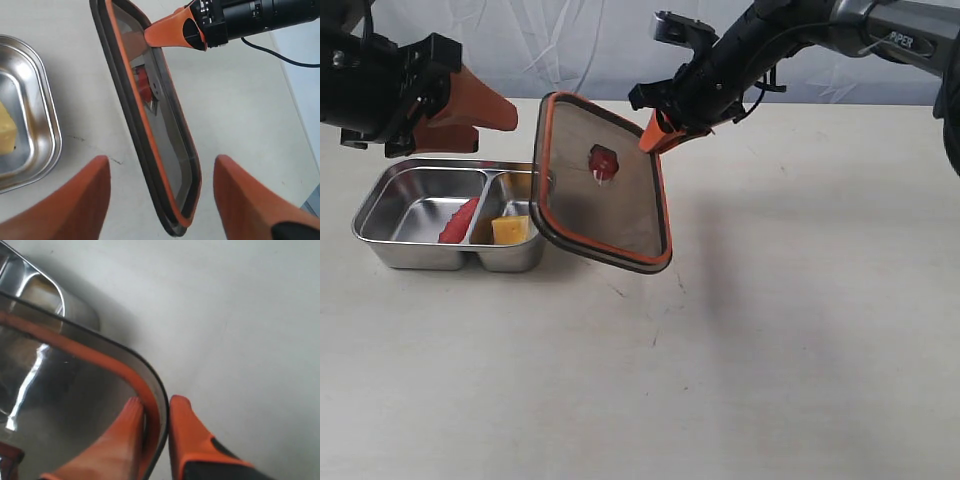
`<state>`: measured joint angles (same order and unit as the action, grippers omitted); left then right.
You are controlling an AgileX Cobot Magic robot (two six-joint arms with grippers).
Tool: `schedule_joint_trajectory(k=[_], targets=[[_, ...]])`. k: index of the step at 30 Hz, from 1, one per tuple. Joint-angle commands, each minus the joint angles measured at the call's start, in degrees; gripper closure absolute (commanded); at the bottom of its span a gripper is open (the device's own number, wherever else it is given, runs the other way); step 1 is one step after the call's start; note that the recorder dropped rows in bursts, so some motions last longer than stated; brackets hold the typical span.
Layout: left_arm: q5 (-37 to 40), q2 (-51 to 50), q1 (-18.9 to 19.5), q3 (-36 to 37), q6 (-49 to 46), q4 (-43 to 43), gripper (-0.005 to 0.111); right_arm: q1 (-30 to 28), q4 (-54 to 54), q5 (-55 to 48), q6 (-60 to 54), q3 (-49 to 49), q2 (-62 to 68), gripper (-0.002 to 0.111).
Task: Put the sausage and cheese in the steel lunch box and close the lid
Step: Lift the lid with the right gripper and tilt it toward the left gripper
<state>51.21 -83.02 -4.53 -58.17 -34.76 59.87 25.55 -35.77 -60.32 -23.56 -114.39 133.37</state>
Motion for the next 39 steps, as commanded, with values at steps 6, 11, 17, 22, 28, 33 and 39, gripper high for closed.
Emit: schedule_joint_trajectory(k=[6,11,17,22,28,33,39], targets=[[0.1,-1.4,0.4,0.1,-0.3,0.1,0.049,1.6,-1.4,2.0,-1.6,-0.2,-2.5,0.109],[0.1,-3.8,0.4,0.1,-1.3,1.2,0.049,1.6,-1.9,2.0,-2.4,-0.2,-4.2,0.109],[1.5,-5.6,0.4,0.1,-7.4,9.5,0.049,1.6,-2.1,2.0,-2.6,-0.2,-5.2,0.109],[2.2,-5.7,0.4,0.1,-9.0,11.2,0.049,1.9,-2.4,2.1,-2.7,-0.2,-5.2,0.109],[1.7,-6.0,0.4,0.1,-9.0,11.4,0.049,1.9,-6.5,2.0,-4.7,-0.2,-5.2,0.109],[1.7,-6.0,0.4,0.1,-9.2,11.5,0.049,1.9,-9.0,1.9,-5.1,-0.2,-5.3,0.109],[1.4,-6.0,0.4,0.1,-9.0,10.7,0.064,2.0,-12.0,0.6,-6.9,-0.2,-5.3,0.109]])
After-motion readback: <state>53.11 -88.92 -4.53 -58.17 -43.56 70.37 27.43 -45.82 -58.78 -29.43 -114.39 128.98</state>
